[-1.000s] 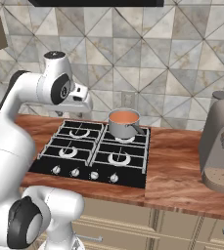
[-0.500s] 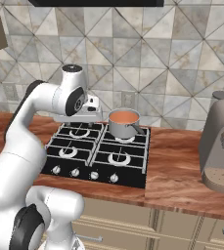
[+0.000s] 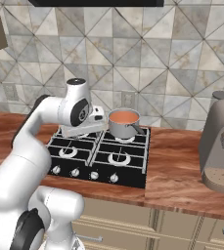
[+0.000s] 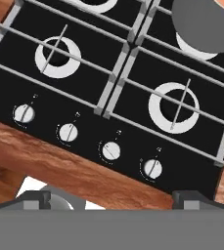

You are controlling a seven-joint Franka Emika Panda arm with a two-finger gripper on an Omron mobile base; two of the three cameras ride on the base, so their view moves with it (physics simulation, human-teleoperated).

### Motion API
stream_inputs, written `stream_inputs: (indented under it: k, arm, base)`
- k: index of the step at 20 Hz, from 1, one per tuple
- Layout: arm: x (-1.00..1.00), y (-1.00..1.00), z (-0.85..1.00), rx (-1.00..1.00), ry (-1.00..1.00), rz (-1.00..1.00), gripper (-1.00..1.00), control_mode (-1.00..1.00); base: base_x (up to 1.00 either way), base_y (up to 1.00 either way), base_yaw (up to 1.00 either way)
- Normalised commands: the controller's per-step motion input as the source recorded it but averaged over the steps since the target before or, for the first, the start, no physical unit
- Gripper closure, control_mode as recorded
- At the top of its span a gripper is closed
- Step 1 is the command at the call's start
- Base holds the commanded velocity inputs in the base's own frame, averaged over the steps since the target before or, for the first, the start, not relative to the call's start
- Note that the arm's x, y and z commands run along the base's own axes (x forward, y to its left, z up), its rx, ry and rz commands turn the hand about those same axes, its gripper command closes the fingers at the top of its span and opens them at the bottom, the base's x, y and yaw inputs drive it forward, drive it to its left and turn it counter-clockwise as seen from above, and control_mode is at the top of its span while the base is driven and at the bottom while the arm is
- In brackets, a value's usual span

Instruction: Wait until the marinara sauce is simmered to a deep red color and then turn off the stove.

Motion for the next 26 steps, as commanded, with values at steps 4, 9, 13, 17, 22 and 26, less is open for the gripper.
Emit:
stream_inputs:
  k: [4, 9, 13, 17, 22, 26]
  arm:
    - [0.0, -0.19, -0.34, -0.13, 0.09, 0.14, -1.0, -1.0]
    - [0.0, -0.1, -0.42, -0.02, 0.11, 0.14, -1.0, -1.0]
    - [0.03, -0.02, -0.38, -0.02, 0.03, 0.05, -1.0, -1.0]
    - [0.0, -0.05, -0.26, 0.0, 0.0, 0.03, -1.0, -1.0]
    - [0.0, -0.01, -0.2, 0.0, 0.0, 0.04, -1.0, -1.0]
    - [0.0, 0.02, -0.22, 0.0, 0.05, 0.02, -1.0, -1.0]
  base:
    - [0.0, 0.0, 0.0]
    - [0.0, 0.0, 0.0]
    - [0.0, 0.0, 0.0]
    - [0.0, 0.0, 0.0]
    - [0.0, 0.0, 0.0]
    - [0.0, 0.0, 0.0]
